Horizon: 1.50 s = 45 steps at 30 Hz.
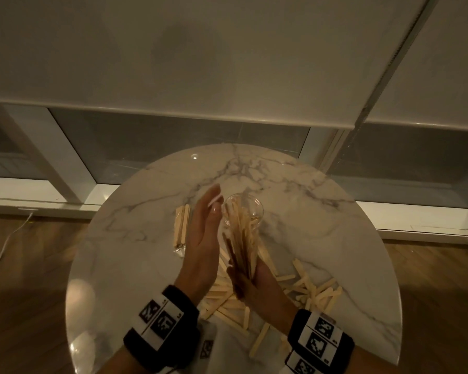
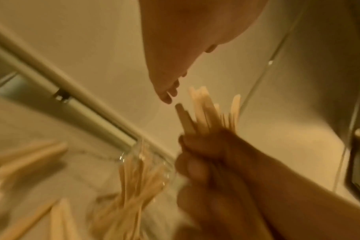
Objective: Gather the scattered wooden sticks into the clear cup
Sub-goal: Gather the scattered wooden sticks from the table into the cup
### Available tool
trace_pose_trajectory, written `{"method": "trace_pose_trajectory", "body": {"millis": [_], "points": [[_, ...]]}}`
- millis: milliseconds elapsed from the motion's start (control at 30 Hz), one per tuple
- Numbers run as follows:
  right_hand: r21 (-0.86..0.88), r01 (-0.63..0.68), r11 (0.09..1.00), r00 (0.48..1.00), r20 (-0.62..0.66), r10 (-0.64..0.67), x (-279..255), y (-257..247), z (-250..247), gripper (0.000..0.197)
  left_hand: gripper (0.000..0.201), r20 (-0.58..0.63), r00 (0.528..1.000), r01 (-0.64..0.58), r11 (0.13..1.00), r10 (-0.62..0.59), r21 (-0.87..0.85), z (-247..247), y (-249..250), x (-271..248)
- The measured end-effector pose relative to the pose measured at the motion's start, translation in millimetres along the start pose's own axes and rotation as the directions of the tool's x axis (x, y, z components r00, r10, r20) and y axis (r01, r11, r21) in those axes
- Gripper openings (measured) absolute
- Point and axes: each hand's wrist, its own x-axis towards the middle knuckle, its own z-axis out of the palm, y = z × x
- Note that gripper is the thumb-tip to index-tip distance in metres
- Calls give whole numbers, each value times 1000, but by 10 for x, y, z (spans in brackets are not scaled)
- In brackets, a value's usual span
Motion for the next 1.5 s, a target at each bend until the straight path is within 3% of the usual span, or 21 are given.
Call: {"method": "trace_pose_trajectory", "body": {"millis": [67, 200, 300, 467, 567, 633, 767, 867, 967, 1100, 1200, 1300, 1400, 1500], "points": [[3, -45, 999, 998, 46, 44, -26, 33, 17, 14, 46, 90, 993, -85, 992, 77, 90, -24, 52, 83], [56, -83, 995, 992, 99, 78, -48, -80, -5, 11, 37, 312, 949, -156, 922, 41, 353, 27, -7, -19], [72, -134, 988, 987, 98, 126, -70, -164, -37, 6, 38, 411, 911, -218, 883, 31, 416, 78, -124, -188], [-26, -221, 975, 966, 131, 222, -90, -64, -58, 11, 32, 216, 976, -110, 936, 38, 333, -13, -185, -83], [-61, -226, 972, 958, 167, 233, -104, -60, -51, 4, 28, 393, 919, -155, 901, -19, 406, 28, -211, -180], [-66, -239, 969, 953, 176, 247, -94, -58, -64, 4, 23, 440, 897, -175, 887, -35, 427, 50, -239, -220], [-225, -275, 935, 922, 214, 323, -46, -23, -180, 11, 25, 237, 969, 5, 969, -65, 248, -56, -239, -105], [-357, -263, 896, 915, 203, 349, -6, -78, -372, 13, 27, 84, 990, 98, 983, -112, 158, -208, -256, -91], [-429, -197, 882, 948, 148, 283, 123, -242, -608, 16, 28, 65, 975, 183, 934, -212, 308, -373, -352, -201], [-400, -20, 917, 1000, -10, 17, 501, -557, -787, 14, 28, 171, 896, 285, 826, -409, 486, -527, -538, -486], [-255, 115, 960, 971, -177, -163, 866, -755, -751, 14, 27, 196, 822, 350, 745, -535, 568, -577, -655, -698], [-171, 195, 966, 928, -287, -238, 1168, -764, -616, 16, 26, 190, 752, 407, 671, -632, 620, -653, -754, -855], [-140, 198, 970, 918, -320, -234, 1338, -594, -486, 20, 19, 166, 745, 399, 630, -646, 666, -765, -817, -987], [-192, 148, 970, 928, -313, -204, 1362, -393, -441, 25, 31, 106, 768, 390, 592, -632, 705, -877, -851, -1056]]}}
